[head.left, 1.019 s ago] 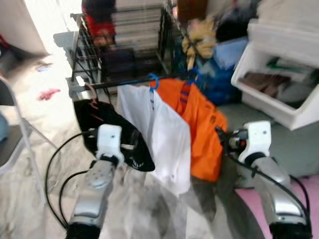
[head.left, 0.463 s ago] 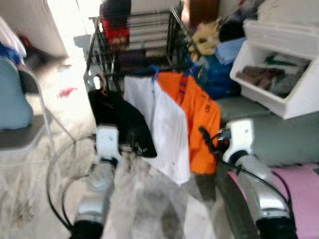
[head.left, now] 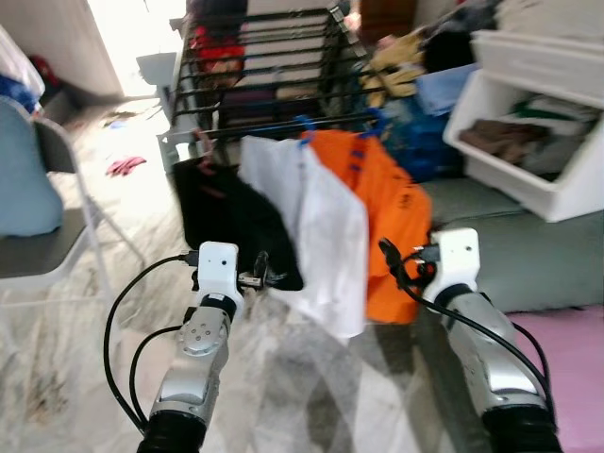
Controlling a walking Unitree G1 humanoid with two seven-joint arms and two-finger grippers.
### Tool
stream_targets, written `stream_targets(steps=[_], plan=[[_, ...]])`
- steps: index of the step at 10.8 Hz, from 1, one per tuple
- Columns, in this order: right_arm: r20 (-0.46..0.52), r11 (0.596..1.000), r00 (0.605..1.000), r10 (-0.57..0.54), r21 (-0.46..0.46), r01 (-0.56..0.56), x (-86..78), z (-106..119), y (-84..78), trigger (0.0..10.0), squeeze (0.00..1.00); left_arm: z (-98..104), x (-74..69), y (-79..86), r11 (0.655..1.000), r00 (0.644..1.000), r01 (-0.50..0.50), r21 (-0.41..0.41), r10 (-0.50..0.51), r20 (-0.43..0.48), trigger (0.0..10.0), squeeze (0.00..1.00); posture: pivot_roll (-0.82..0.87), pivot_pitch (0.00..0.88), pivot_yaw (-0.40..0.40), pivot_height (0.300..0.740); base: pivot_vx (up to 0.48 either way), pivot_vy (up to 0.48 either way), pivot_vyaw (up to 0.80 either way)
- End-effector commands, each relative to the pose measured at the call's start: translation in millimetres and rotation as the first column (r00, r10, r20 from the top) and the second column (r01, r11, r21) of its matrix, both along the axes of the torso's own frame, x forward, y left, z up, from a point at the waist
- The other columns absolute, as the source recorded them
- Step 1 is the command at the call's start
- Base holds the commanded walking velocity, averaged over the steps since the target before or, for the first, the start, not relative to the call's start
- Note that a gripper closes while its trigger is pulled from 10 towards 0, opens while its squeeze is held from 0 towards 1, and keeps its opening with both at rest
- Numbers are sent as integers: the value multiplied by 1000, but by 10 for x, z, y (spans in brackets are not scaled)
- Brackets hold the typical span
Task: Hang hanger
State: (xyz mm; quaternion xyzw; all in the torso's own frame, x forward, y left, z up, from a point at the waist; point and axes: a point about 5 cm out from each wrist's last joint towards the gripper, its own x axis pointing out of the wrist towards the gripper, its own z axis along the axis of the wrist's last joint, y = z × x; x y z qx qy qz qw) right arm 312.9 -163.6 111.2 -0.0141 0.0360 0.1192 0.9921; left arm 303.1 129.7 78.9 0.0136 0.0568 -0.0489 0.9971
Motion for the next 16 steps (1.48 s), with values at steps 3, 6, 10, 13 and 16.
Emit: stream_targets(steps=[3,6,10,13,16], plan=[[-1,1000,1000,-1,0,1,-1,-25,-8,10000,0,49,47,-14,1000,1000,5,8,-5,26,10000,0,-179,0,91,740,0,480,0],[-5,1000,1000,5,3,-5,-18,-50,2,10000,0,16,33,-9,1000,1000,6,11,-6,19,10000,0,-183,0,93,740,0,480,0],[-4,1000,1000,9,5,-9,-26,-54,5,10000,0,10,23,-42,1000,1000,14,14,-14,27,10000,0,-185,0,96,740,0,360,0],[-5,1000,1000,17,2,-17,-34,-59,11,10000,0,17,23,-57,1000,999,13,10,-14,30,10000,0,-186,0,96,740,0,0,0],[-5,999,999,32,-5,-32,-42,-63,25,10000,0,13,21,-81,1000,999,12,7,-12,31,10000,0,-186,0,91,740,0,0,0]])
